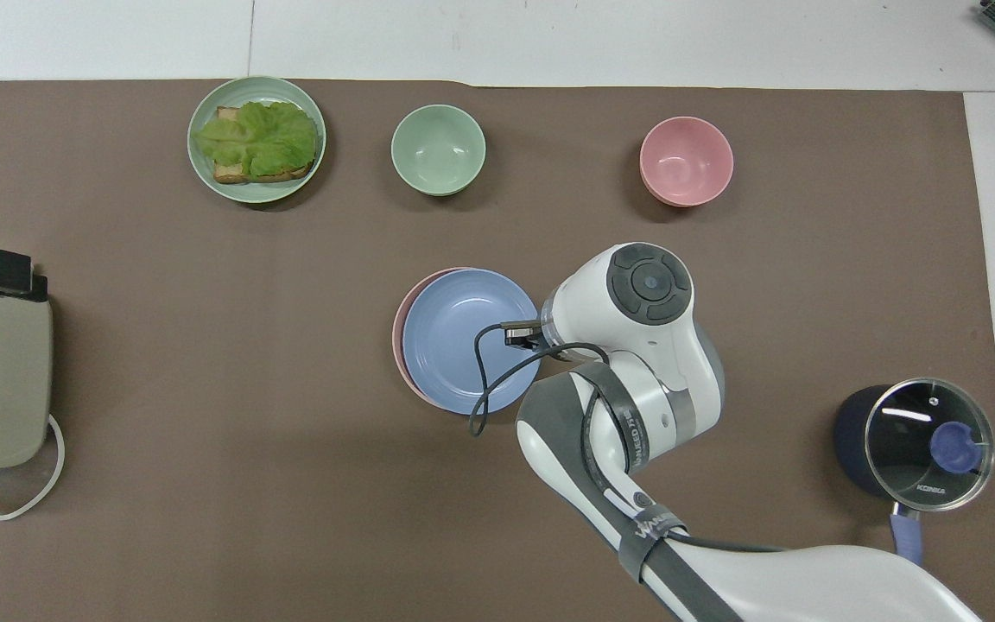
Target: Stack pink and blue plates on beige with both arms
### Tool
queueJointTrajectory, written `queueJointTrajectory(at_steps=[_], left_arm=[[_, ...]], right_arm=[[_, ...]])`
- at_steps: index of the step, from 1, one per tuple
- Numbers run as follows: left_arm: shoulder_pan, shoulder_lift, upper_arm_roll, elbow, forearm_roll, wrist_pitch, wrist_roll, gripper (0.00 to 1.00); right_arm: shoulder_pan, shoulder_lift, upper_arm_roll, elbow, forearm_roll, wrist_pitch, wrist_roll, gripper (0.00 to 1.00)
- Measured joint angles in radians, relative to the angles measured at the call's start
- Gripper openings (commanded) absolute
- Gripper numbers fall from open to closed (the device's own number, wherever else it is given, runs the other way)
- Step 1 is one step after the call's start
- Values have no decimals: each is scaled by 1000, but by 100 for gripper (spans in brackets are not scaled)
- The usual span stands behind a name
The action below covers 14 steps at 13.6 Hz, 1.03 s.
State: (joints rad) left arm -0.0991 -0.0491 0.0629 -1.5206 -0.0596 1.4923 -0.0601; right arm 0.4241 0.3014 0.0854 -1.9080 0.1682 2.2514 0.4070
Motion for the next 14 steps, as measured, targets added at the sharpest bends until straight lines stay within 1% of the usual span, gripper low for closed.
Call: queueJointTrajectory(at_steps=[1,2,3,4,8,10,12,14], left_arm=[[0,0,0,0,0,0,0,100],[0,0,0,0,0,0,0,100],[0,0,0,0,0,0,0,100],[0,0,0,0,0,0,0,100],[0,0,0,0,0,0,0,100],[0,0,0,0,0,0,0,100],[0,0,0,0,0,0,0,100],[0,0,0,0,0,0,0,100]], right_arm=[[2,4,0,-1,0,12,2,0],[2,11,0,-1,0,24,4,18],[2,16,0,-1,1,34,4,51],[3,21,0,-1,1,39,4,100],[2,24,-3,11,-3,49,5,100],[-9,16,-16,34,-47,51,4,100],[-52,-16,-20,50,-112,50,4,100],[-98,-63,-21,53,-167,23,4,100]])
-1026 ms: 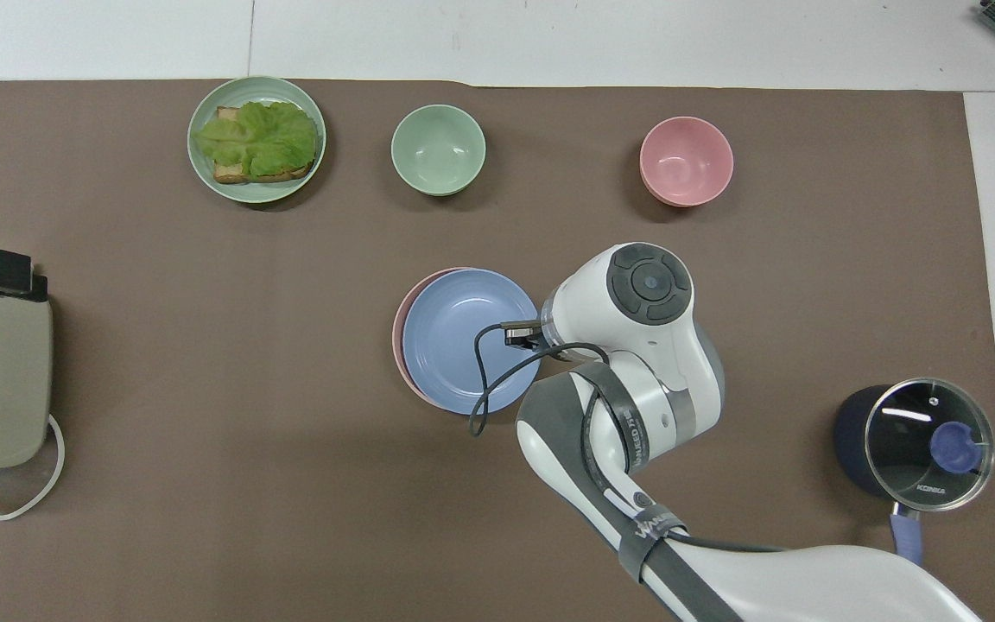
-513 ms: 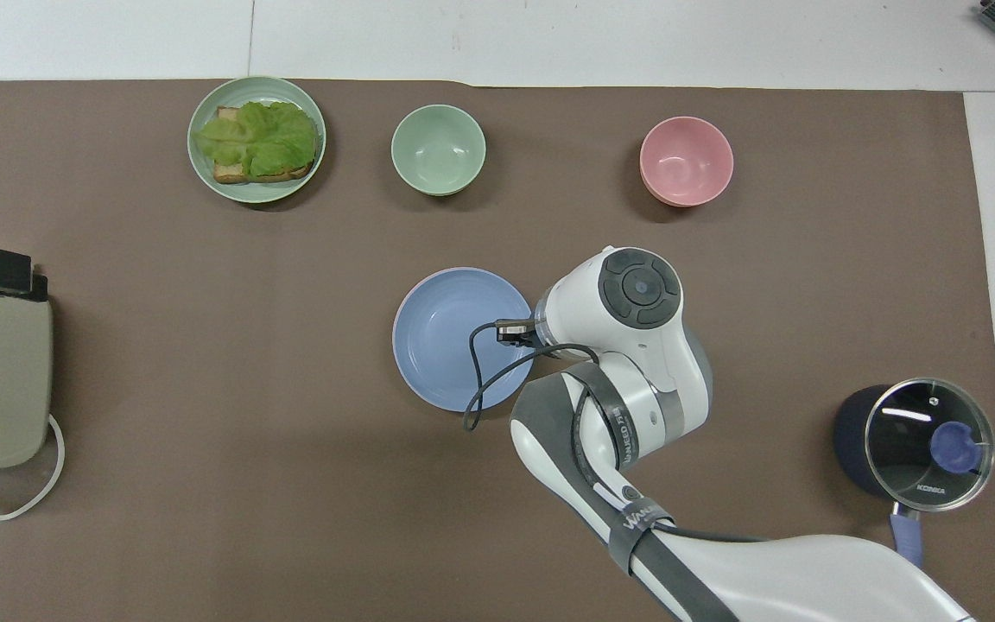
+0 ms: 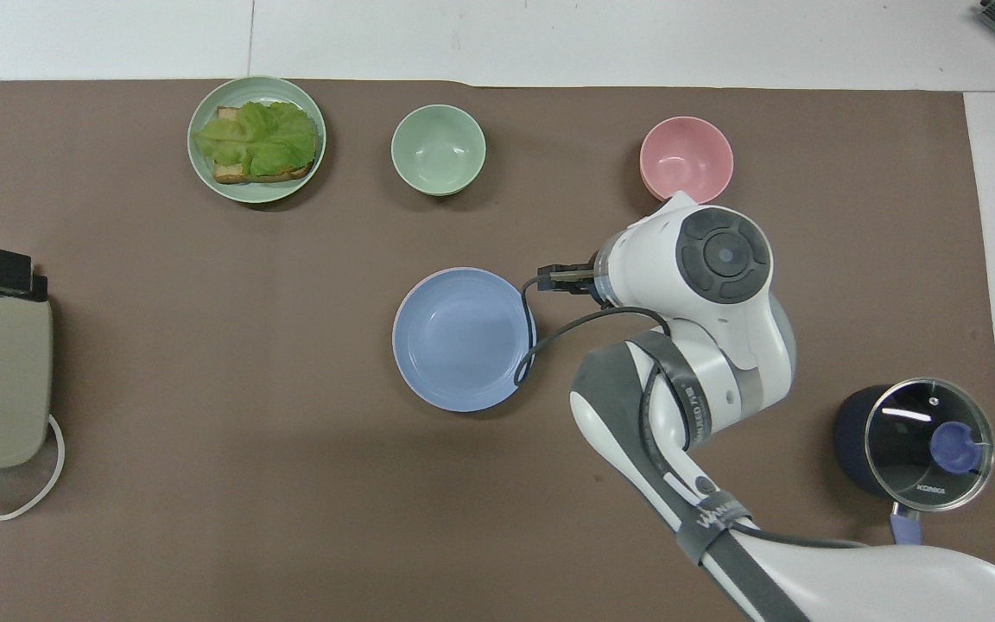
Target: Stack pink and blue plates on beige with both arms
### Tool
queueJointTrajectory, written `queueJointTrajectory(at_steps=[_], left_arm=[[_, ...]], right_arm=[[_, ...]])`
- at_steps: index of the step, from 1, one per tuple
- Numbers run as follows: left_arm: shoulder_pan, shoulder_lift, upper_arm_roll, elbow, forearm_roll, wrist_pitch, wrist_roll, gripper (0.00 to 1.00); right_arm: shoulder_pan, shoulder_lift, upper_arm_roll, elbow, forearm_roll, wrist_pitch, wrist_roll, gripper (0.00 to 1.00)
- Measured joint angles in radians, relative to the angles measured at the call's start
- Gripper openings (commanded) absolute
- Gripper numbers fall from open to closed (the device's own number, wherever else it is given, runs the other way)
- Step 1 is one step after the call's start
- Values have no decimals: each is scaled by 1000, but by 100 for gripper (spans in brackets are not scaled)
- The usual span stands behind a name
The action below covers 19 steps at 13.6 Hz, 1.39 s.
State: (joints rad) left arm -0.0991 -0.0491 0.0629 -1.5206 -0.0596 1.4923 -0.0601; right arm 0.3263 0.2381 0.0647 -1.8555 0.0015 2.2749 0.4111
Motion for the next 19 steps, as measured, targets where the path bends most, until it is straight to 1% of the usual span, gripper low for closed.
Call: queueJointTrajectory(at_steps=[2,4,7,12,14,17,19], left_arm=[[0,0,0,0,0,0,0,100],[0,0,0,0,0,0,0,100],[0,0,0,0,0,0,0,100],[0,0,0,0,0,0,0,100],[0,0,0,0,0,0,0,100],[0,0,0,0,0,0,0,100],[0,0,0,0,0,0,0,100]], right_arm=[[-28,-44,0,4,-68,-55,-1,100],[-32,-86,0,21,-97,-130,-1,100],[-49,-147,0,76,-101,-235,-1,100],[-98,-258,-1,138,-101,-364,-1,100],[-117,-275,-7,171,-101,-420,-1,100],[-163,-280,-16,235,-101,-515,-14,100],[-205,-284,-20,258,-84,-549,-37,100]])
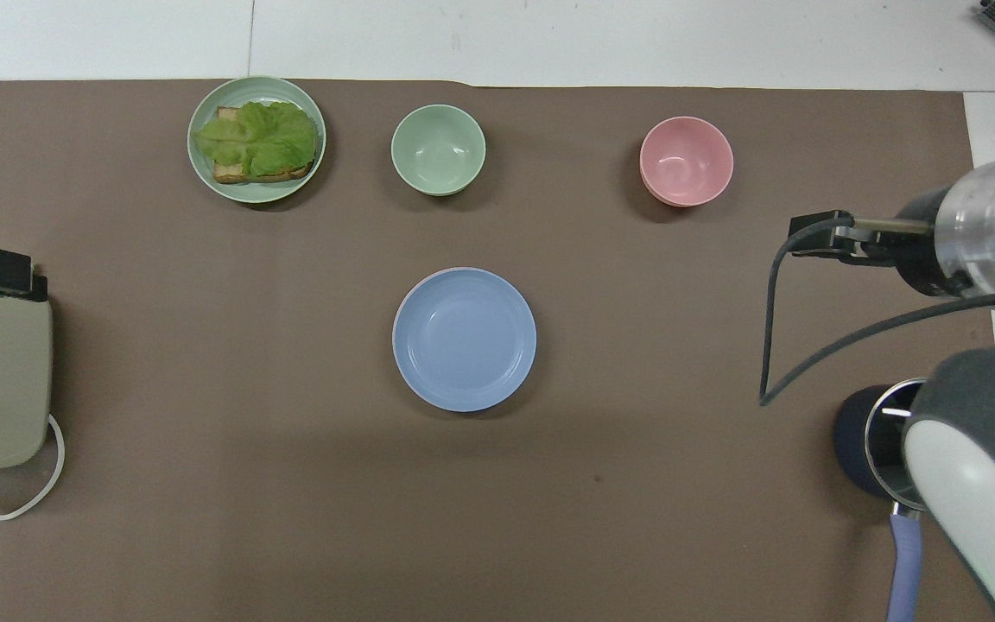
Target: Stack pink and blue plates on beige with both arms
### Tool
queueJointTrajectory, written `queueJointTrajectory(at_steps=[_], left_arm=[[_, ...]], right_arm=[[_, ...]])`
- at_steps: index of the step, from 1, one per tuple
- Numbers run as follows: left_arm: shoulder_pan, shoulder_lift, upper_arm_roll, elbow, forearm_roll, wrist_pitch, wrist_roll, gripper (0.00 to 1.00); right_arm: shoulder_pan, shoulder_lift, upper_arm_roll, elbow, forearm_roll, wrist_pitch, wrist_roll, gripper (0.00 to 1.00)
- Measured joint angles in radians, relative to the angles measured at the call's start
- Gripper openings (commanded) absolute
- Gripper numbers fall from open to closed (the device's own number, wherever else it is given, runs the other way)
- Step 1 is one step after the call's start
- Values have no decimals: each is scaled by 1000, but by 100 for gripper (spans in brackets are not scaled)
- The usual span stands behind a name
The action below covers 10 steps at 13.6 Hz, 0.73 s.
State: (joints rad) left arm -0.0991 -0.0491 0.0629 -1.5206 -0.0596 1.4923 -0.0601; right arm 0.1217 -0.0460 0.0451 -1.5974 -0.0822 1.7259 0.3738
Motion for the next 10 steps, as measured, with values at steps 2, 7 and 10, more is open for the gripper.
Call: queueJointTrajectory(at_steps=[2,7,10], left_arm=[[0,0,0,0,0,0,0,100],[0,0,0,0,0,0,0,100],[0,0,0,0,0,0,0,100]], right_arm=[[-44,-10,-16,19,25,-37,-28,100],[-79,-26,-107,58,32,-126,-116,100],[-80,-38,-144,54,32,-166,-180,100]])
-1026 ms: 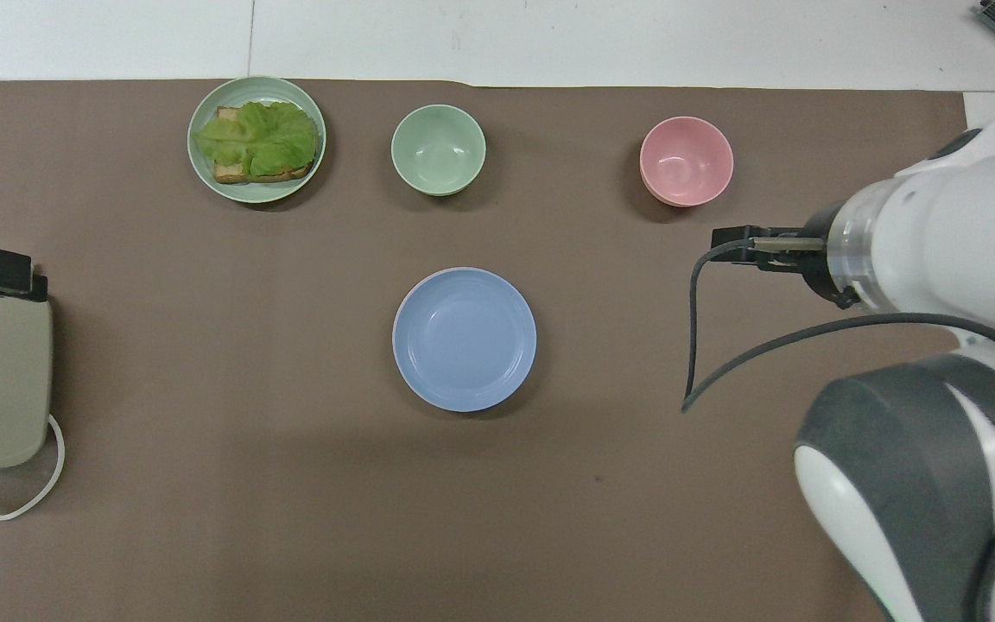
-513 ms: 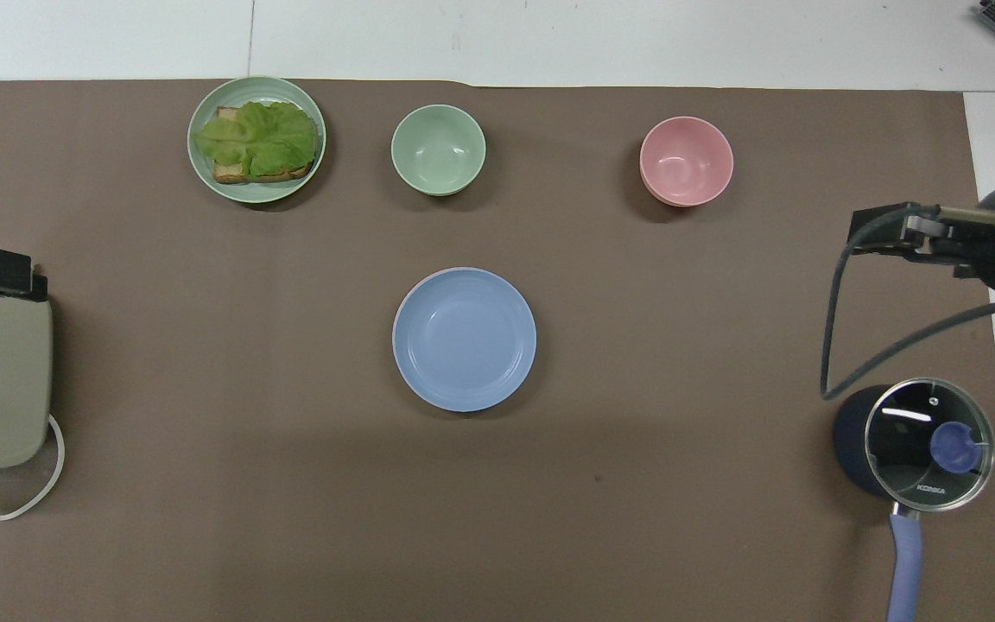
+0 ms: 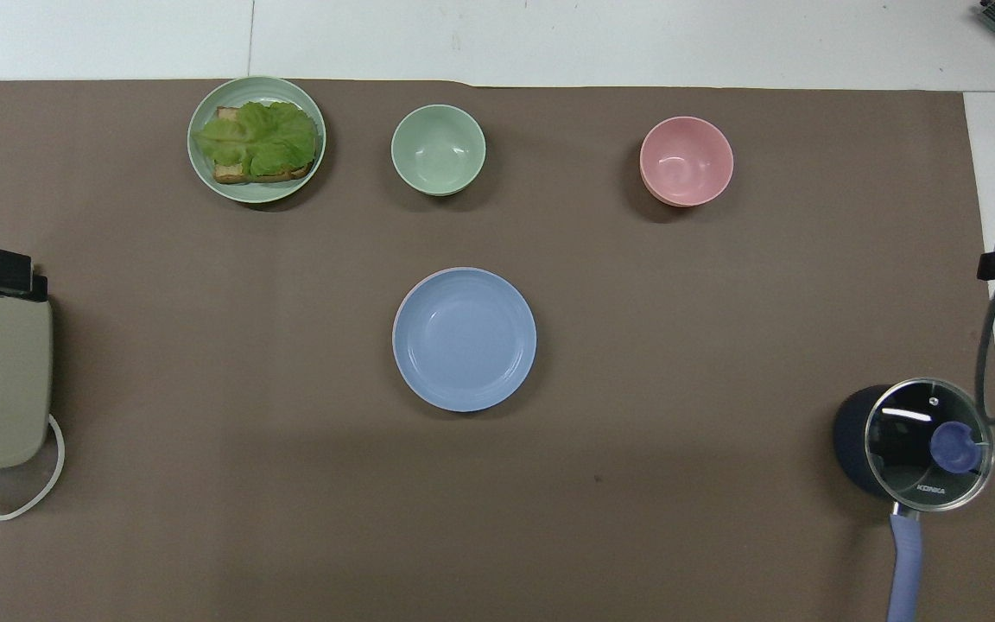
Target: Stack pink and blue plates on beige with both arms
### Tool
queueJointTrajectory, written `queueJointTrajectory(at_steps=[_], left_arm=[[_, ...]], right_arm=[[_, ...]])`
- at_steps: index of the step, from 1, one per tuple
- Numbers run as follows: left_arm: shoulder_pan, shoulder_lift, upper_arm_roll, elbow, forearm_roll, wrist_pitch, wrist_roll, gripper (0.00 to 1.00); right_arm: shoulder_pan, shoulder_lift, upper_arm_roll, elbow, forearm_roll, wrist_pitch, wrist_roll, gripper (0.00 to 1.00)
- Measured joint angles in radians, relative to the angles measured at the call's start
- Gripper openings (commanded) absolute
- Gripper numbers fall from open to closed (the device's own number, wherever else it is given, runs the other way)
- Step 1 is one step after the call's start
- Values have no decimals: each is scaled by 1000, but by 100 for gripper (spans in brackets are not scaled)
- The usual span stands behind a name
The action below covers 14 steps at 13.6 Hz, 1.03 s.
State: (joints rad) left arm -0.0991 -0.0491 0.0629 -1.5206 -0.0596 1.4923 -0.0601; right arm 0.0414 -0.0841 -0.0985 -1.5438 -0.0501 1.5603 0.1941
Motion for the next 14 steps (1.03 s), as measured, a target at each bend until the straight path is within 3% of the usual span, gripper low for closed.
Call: queueJointTrajectory(at_steps=[6,14], left_arm=[[0,0,0,0,0,0,0,100],[0,0,0,0,0,0,0,100]], right_arm=[[3,-29,1,-89,1,-30,-115,100],[6,-47,19,-109,35,-34,-116,100]])
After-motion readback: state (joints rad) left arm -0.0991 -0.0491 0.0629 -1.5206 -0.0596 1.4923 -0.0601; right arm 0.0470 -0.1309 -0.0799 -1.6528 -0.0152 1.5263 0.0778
